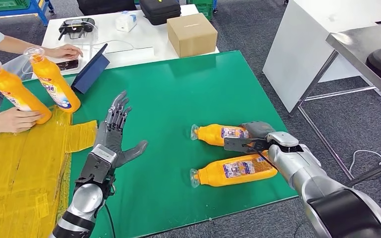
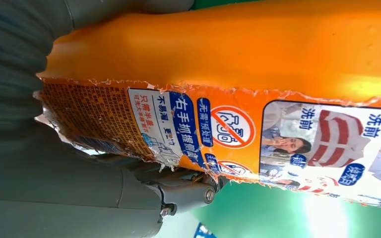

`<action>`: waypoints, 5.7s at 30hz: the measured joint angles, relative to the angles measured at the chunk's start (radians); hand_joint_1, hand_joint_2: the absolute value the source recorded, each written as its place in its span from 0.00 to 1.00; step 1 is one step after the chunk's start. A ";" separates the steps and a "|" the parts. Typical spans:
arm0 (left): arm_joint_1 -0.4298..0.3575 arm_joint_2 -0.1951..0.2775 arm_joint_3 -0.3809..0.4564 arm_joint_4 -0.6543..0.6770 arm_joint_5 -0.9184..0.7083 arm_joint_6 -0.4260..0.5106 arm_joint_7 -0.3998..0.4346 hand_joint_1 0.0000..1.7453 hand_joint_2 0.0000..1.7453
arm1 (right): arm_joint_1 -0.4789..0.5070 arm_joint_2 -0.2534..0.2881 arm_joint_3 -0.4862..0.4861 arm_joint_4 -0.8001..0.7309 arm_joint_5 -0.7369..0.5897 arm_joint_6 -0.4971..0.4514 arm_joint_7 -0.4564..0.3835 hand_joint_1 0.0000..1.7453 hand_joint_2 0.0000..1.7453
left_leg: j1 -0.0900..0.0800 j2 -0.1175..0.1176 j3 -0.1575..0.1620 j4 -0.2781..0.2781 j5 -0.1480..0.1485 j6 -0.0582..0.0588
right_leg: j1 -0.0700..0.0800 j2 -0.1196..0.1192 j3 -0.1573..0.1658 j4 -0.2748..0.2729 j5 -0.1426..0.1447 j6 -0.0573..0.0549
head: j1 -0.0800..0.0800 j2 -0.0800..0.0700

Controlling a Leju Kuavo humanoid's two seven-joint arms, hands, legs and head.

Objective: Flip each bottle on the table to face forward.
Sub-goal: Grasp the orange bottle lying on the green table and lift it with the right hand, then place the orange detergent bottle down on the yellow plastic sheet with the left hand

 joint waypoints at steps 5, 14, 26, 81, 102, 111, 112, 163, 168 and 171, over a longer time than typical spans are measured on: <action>0.013 0.000 0.000 -0.010 -0.034 -0.011 0.028 0.00 1.00 | 0.017 0.010 0.001 -0.003 0.028 -0.136 0.072 1.00 1.00 | 0.000 0.000 0.000 0.000 0.000 0.000 | 0.000 0.000 0.000 0.000 0.000 0.000 | 0.000 0.000; 0.073 -0.006 0.000 -0.106 -0.125 -0.064 0.096 0.00 1.00 | 0.241 0.080 -0.128 -0.379 0.146 -0.609 0.204 1.00 1.00 | 0.001 -0.001 -0.002 0.000 0.000 0.000 | 0.001 -0.001 -0.002 0.000 -0.001 0.000 | 0.000 0.000; 0.109 -0.005 -0.005 -0.154 -0.114 -0.097 0.097 0.00 1.00 | 0.554 0.170 -0.265 -0.971 -0.281 -0.543 -0.081 1.00 1.00 | 0.000 -0.002 -0.005 -0.001 -0.001 0.000 | 0.000 -0.003 -0.004 0.000 -0.002 0.000 | 0.000 0.000; 0.042 0.005 -0.086 -0.106 0.107 -0.247 0.070 0.00 1.00 | 0.540 0.260 -0.033 -0.912 -0.618 -0.154 -0.222 1.00 1.00 | 0.000 -0.002 -0.005 -0.001 0.000 0.000 | 0.000 -0.003 -0.004 0.000 -0.002 0.000 | 0.000 0.000; 0.007 -0.023 -0.006 -0.017 0.433 -0.279 0.121 0.79 1.00 | 0.504 0.282 0.093 -0.882 -0.611 -0.173 -0.219 1.00 1.00 | 0.000 -0.001 -0.005 -0.001 0.000 0.000 | 0.000 -0.002 -0.005 0.000 -0.001 -0.001 | 0.000 0.000; 0.024 -0.044 0.008 -0.046 0.452 -0.161 0.075 1.00 1.00 | 0.478 0.291 0.104 -0.851 -0.627 -0.185 -0.213 1.00 1.00 | 0.000 -0.001 -0.005 -0.001 0.000 0.000 | 0.000 -0.002 -0.005 0.000 -0.001 -0.001 | 0.000 0.000; 0.026 -0.046 0.010 -0.050 0.451 -0.153 0.071 1.00 1.00 | 0.477 0.292 0.105 -0.849 -0.628 -0.187 -0.214 1.00 1.00 | 0.000 -0.001 -0.005 -0.001 0.000 0.000 | 0.000 -0.002 -0.006 0.000 -0.001 -0.001 | 0.000 0.000; -0.292 0.226 0.039 0.446 -1.270 0.047 0.632 1.00 1.00 | 0.722 0.195 -0.025 -1.475 -0.594 -0.468 -0.323 0.00 1.00 | 0.000 0.002 -0.006 0.000 0.002 -0.001 | 0.001 0.000 -0.007 0.001 0.000 -0.001 | 0.001 0.000; -0.343 0.229 0.063 0.570 -1.273 0.011 0.643 1.00 1.00 | 0.711 0.192 -0.021 -1.485 -0.585 -0.473 -0.310 0.00 1.00 | 0.001 0.002 -0.006 0.000 0.002 -0.001 | 0.001 0.000 -0.007 0.001 0.000 -0.001 | 0.001 0.000; -0.375 0.229 0.081 0.655 -1.270 -0.011 0.655 1.00 1.00 | 0.699 0.191 -0.014 -1.485 -0.580 -0.476 -0.294 0.00 1.00 | 0.001 0.002 -0.006 0.000 0.002 -0.001 | 0.002 0.000 -0.007 0.001 0.000 -0.001 | 0.000 0.000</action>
